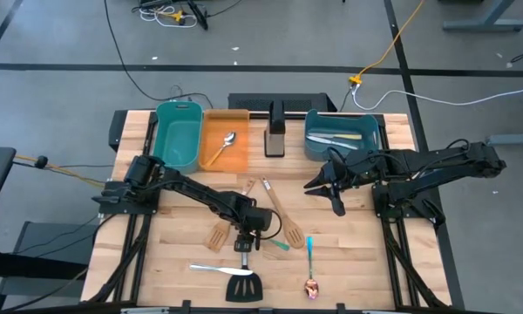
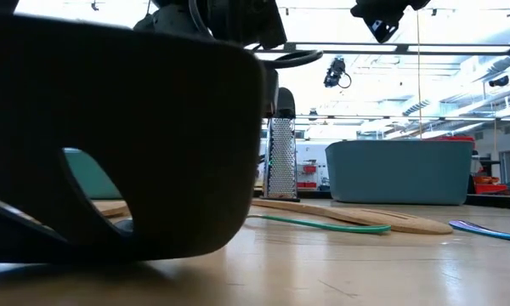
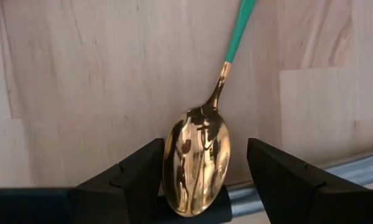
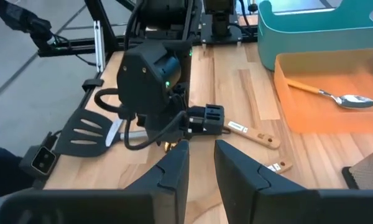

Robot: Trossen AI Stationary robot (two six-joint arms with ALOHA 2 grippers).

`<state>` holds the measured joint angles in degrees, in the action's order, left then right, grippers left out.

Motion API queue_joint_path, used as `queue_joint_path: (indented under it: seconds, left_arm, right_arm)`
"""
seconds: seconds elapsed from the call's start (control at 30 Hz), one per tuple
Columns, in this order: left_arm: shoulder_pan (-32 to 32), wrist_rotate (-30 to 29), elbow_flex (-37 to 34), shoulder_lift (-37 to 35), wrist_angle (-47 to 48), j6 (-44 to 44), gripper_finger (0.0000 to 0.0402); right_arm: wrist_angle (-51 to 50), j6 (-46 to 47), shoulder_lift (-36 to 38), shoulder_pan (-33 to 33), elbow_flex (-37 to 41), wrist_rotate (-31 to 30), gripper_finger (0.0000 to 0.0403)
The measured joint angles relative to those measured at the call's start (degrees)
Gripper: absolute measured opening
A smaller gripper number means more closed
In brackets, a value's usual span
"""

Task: Pick & Place Kitchen Items
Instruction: Put the green spoon into the orange bin

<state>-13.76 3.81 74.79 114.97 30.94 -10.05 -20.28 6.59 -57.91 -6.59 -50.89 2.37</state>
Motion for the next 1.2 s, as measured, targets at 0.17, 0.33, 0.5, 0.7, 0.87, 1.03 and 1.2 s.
queue_joint_path:
  seconds: [0.17, 0.33, 0.5, 0.7, 0.87, 1.03, 1.2]
  left_arm:
    - [0.0, -0.69, 0.02, 0.45, 0.03, -0.08, 0.0224]
    - [0.07, -0.64, 0.0, 0.97, -0.09, -1.39, 0.0167]
    - [0.15, -1.33, -0.05, 1.15, -0.8, -1.23, 0.008]
    - [0.2, -1.31, -0.07, 1.15, -0.82, -1.4, 0.0021]
    - [0.25, -1.27, -0.09, 1.02, -0.96, -1.33, 0.002]
    - [1.67, -0.56, 1.18, 0.98, 0.58, -1.38, 0.0019]
    - [3.96, -1.77, 4.69, 1.19, 5.13, 1.63, 0.0019]
  right_arm:
    - [-0.03, 0.11, 0.0, 0.0, 0.0, 0.0, 0.0087]
    - [0.06, 0.21, 0.0, 0.0, 0.0, 0.0, 0.0087]
    - [0.06, 0.21, 0.0, 0.0, 0.0, 0.0, 0.0087]
    - [0.16, 0.2, 0.0, 0.0, 0.0, -0.8, 0.0087]
    - [0.19, 0.21, 0.0, 0.02, 0.0, -1.94, 0.0087]
    - [0.22, 0.19, 0.0, 0.02, 0.0, -1.95, 0.0087]
    - [0.75, 0.08, 0.0, 0.02, 0.0, -1.95, 0.0087]
